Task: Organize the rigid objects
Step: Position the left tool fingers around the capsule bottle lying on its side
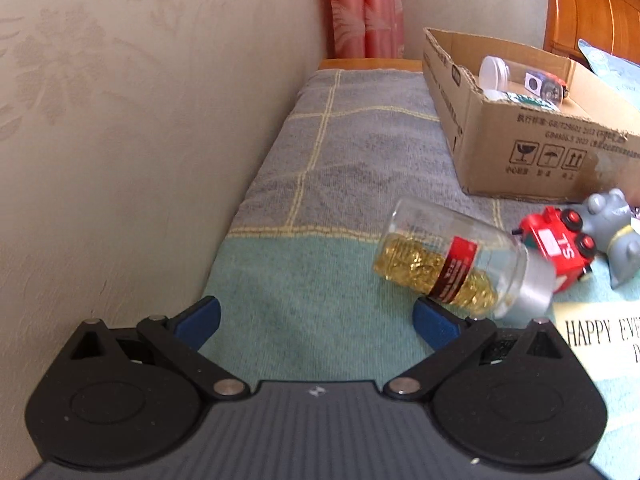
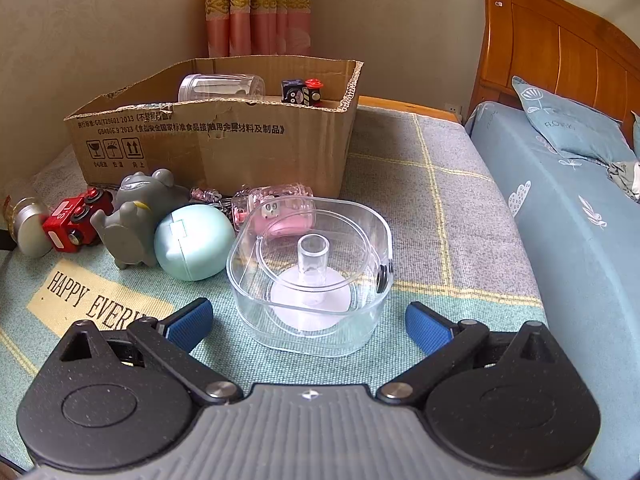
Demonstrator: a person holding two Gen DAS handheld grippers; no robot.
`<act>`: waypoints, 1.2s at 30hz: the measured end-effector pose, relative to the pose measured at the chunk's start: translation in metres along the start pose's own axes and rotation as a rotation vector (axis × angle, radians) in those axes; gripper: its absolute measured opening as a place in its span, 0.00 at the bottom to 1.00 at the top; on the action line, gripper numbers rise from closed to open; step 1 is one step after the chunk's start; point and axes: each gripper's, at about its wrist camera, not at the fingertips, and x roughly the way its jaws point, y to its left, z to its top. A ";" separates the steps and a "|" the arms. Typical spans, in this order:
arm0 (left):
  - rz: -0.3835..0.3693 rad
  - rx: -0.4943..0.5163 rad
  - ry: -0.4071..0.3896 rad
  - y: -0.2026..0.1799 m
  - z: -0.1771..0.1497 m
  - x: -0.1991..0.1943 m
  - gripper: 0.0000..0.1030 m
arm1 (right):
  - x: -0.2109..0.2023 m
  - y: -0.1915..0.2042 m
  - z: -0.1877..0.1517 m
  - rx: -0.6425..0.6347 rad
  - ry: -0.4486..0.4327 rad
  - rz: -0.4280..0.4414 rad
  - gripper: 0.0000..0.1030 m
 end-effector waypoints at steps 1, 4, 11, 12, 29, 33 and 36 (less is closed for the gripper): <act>-0.004 -0.003 -0.002 0.000 -0.001 0.001 0.99 | 0.000 0.000 0.000 0.000 -0.002 0.000 1.00; -0.026 0.034 -0.007 -0.004 -0.001 -0.002 0.99 | 0.000 0.000 -0.001 -0.002 -0.006 0.000 1.00; -0.161 0.199 -0.036 -0.023 -0.018 -0.026 0.99 | -0.001 -0.001 -0.003 -0.004 -0.014 0.002 1.00; -0.188 0.226 -0.045 -0.025 -0.021 -0.029 0.99 | -0.001 -0.001 -0.003 -0.003 -0.014 0.002 1.00; -0.381 0.242 -0.096 -0.030 -0.011 -0.002 1.00 | -0.001 -0.001 -0.003 -0.013 -0.019 0.010 1.00; -0.398 0.255 -0.114 -0.029 -0.005 0.008 1.00 | -0.001 0.000 -0.003 -0.013 -0.019 0.010 1.00; -0.397 0.254 -0.119 -0.032 -0.001 0.012 1.00 | -0.001 0.000 -0.003 -0.012 -0.019 0.010 1.00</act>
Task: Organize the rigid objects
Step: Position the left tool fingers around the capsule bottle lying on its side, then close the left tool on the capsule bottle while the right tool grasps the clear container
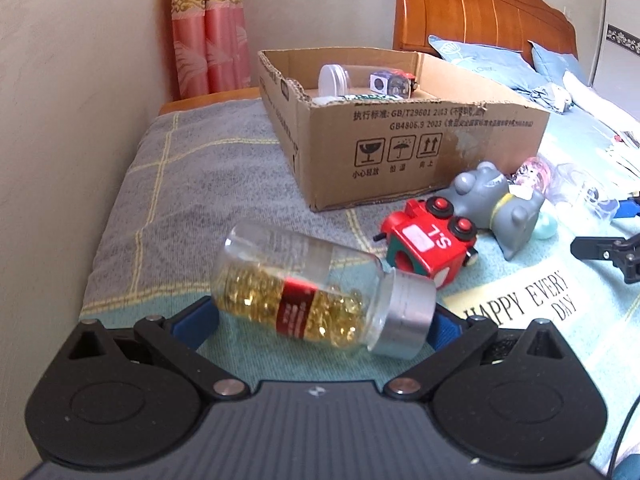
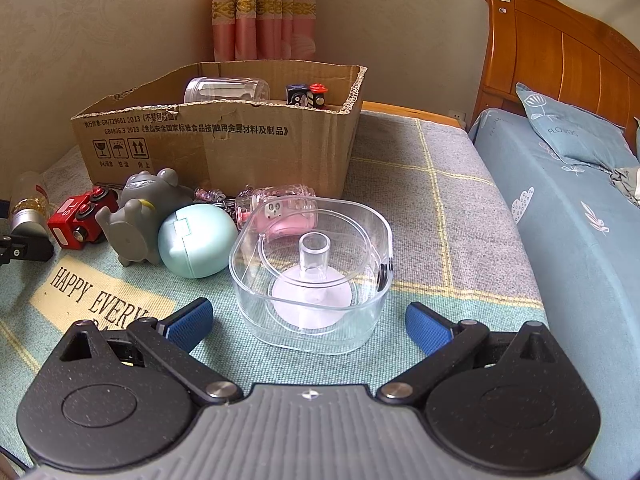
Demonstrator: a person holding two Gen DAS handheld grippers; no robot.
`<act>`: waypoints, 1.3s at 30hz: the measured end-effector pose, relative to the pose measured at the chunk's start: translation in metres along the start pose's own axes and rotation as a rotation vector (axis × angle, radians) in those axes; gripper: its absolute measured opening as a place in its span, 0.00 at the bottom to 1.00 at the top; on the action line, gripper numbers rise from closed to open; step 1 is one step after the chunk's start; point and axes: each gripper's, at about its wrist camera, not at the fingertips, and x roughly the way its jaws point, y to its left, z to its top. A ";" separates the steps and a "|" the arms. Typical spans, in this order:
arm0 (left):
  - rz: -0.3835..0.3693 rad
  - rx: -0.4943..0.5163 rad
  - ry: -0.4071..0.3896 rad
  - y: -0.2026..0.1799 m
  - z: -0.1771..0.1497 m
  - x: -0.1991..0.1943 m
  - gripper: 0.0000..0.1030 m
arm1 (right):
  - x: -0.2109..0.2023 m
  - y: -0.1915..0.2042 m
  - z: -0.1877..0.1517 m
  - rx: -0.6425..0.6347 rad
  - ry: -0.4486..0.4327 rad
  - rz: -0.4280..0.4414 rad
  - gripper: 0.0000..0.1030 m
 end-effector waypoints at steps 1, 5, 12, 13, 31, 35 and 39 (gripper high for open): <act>0.000 -0.001 -0.002 0.000 0.001 0.001 1.00 | 0.000 0.000 0.000 0.000 0.000 0.000 1.00; 0.011 0.023 -0.007 -0.005 0.003 0.001 0.99 | 0.000 0.000 0.000 -0.002 -0.001 0.002 1.00; 0.058 0.094 -0.039 -0.013 0.005 -0.007 0.99 | 0.000 0.000 0.000 -0.003 -0.002 0.002 1.00; 0.060 0.096 -0.043 -0.013 0.005 -0.007 0.99 | 0.000 0.000 0.000 -0.004 -0.003 0.003 1.00; 0.060 0.114 -0.044 -0.015 0.012 -0.015 0.98 | 0.010 0.001 0.027 -0.038 0.033 -0.002 0.89; 0.061 0.119 -0.041 -0.016 0.013 -0.017 0.98 | 0.007 -0.004 0.027 -0.015 0.050 -0.052 0.89; 0.065 0.138 -0.036 -0.018 0.014 -0.017 0.98 | 0.003 -0.008 0.026 -0.010 0.043 -0.043 0.89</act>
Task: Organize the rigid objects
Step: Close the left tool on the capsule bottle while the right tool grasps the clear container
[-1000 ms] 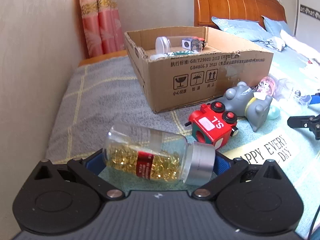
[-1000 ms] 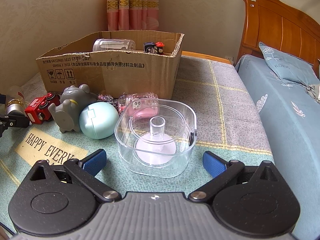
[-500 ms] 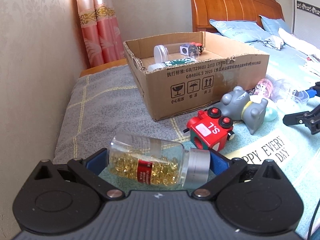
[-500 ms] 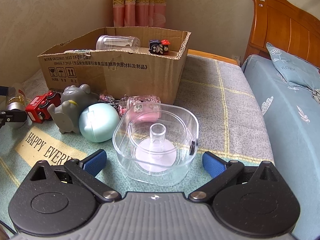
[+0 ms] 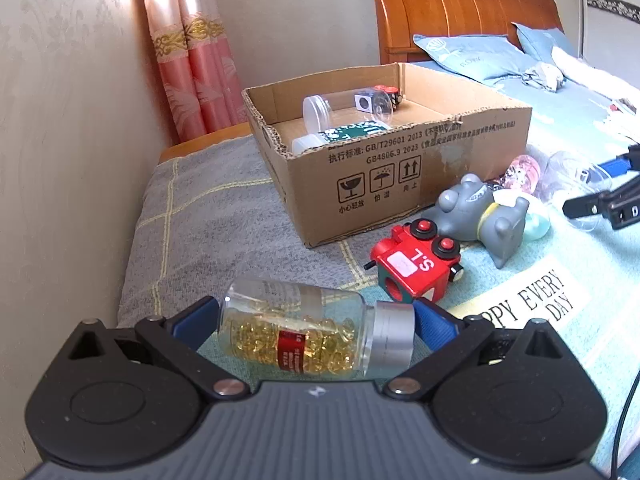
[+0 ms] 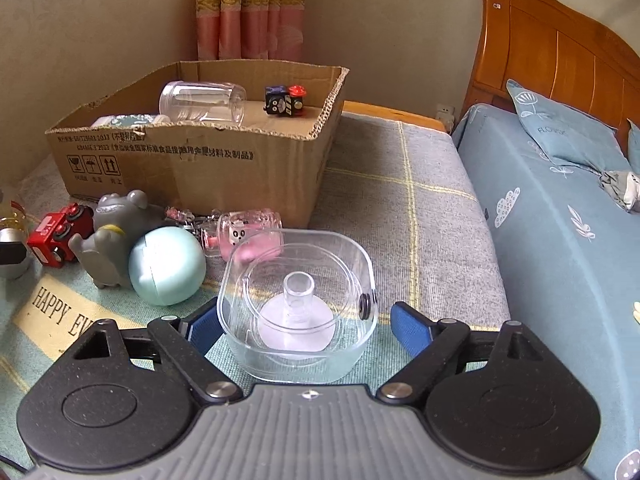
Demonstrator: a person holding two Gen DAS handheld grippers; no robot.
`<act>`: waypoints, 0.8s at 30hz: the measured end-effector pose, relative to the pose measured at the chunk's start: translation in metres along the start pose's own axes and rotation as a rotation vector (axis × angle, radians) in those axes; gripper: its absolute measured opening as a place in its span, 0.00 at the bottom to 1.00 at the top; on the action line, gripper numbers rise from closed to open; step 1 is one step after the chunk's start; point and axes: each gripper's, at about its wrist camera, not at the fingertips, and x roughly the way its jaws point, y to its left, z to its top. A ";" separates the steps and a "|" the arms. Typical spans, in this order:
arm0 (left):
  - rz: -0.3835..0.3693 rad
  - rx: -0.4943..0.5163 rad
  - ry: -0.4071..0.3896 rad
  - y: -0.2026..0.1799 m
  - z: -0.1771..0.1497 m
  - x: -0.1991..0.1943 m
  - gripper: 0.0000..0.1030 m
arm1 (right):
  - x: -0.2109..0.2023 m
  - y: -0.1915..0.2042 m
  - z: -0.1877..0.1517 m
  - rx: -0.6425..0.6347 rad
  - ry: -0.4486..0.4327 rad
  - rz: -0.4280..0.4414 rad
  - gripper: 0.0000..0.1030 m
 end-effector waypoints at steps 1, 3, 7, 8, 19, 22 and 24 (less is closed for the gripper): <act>0.003 0.002 0.003 0.000 0.000 0.001 0.98 | 0.000 0.001 0.002 -0.006 -0.004 0.001 0.89; 0.000 -0.001 0.014 0.000 0.001 0.002 0.98 | 0.002 0.004 0.006 -0.017 -0.009 0.009 0.89; 0.004 0.011 0.032 -0.002 0.001 0.003 0.97 | 0.007 0.010 0.011 -0.041 0.001 0.005 0.82; 0.005 0.013 0.038 -0.001 0.002 0.003 0.96 | 0.008 0.011 0.011 -0.050 0.004 -0.003 0.80; -0.016 -0.039 0.089 0.003 0.008 -0.006 0.94 | -0.005 0.005 0.013 -0.091 0.034 0.031 0.78; -0.007 -0.047 0.082 0.003 0.010 -0.017 0.94 | -0.015 0.002 0.017 -0.102 0.023 0.052 0.78; -0.009 -0.051 0.065 0.003 0.013 -0.025 0.94 | -0.022 0.001 0.021 -0.109 0.013 0.069 0.78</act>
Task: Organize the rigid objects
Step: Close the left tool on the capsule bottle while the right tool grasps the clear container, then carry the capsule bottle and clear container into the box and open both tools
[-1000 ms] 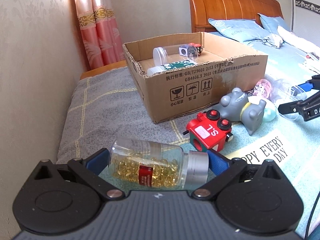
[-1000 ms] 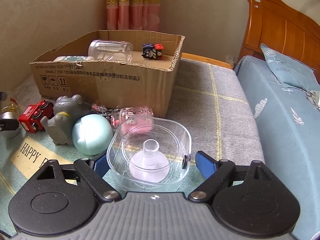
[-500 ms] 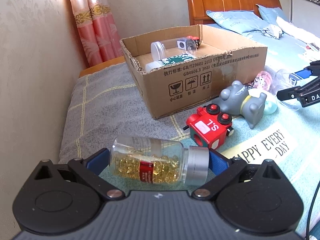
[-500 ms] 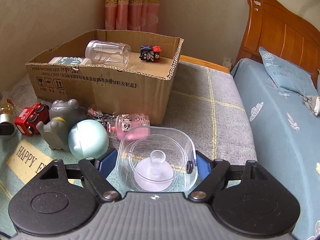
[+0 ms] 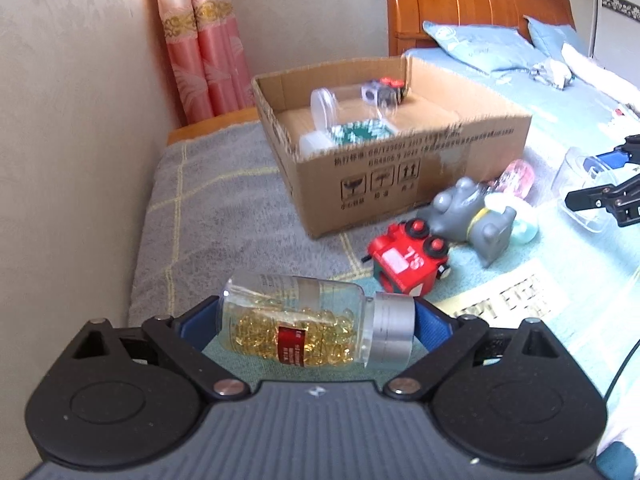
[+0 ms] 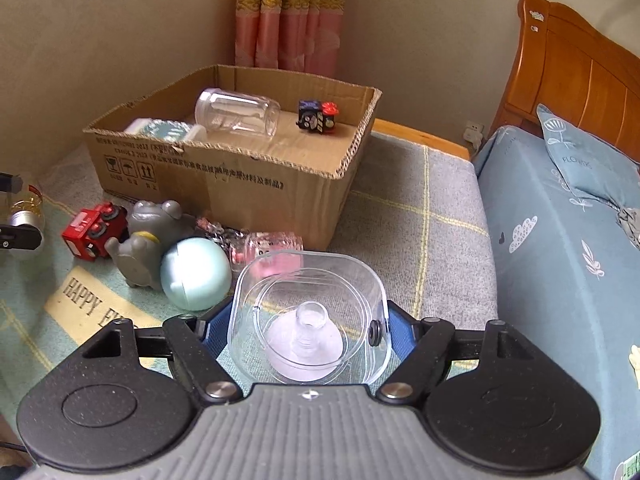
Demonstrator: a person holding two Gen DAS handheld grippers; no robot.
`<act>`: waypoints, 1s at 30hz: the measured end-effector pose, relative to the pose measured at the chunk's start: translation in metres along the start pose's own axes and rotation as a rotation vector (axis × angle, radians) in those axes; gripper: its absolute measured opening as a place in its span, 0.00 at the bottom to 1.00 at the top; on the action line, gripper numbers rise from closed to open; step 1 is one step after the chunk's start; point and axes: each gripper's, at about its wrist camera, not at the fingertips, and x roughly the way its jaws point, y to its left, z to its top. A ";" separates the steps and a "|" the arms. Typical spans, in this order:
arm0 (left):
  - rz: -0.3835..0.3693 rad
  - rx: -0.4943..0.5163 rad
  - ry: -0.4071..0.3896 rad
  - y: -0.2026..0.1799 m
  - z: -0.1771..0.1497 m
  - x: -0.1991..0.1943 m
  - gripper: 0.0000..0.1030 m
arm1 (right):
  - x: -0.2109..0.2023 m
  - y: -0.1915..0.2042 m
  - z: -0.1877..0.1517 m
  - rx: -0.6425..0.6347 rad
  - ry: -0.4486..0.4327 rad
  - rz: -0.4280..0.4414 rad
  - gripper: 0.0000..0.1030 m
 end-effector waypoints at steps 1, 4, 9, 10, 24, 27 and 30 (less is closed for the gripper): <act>-0.003 -0.002 -0.007 0.000 0.002 -0.004 0.94 | -0.004 0.000 0.002 -0.006 -0.005 0.008 0.78; -0.008 0.003 -0.028 -0.003 0.007 -0.016 0.94 | -0.015 0.000 0.010 -0.033 -0.021 0.026 0.78; -0.014 0.032 -0.058 -0.011 0.021 -0.028 0.94 | -0.033 -0.001 0.028 -0.081 -0.064 0.051 0.78; -0.018 0.037 -0.064 -0.013 0.024 -0.030 0.94 | -0.036 -0.001 0.033 -0.087 -0.076 0.054 0.78; -0.038 0.053 -0.156 -0.014 0.086 -0.035 0.94 | -0.011 0.008 0.122 -0.155 -0.159 0.119 0.78; -0.052 0.043 -0.161 -0.012 0.098 -0.033 0.94 | 0.005 0.012 0.136 -0.166 -0.151 0.119 0.78; -0.053 0.037 -0.164 -0.011 0.108 -0.029 0.94 | 0.023 0.011 0.147 -0.166 -0.138 0.120 0.78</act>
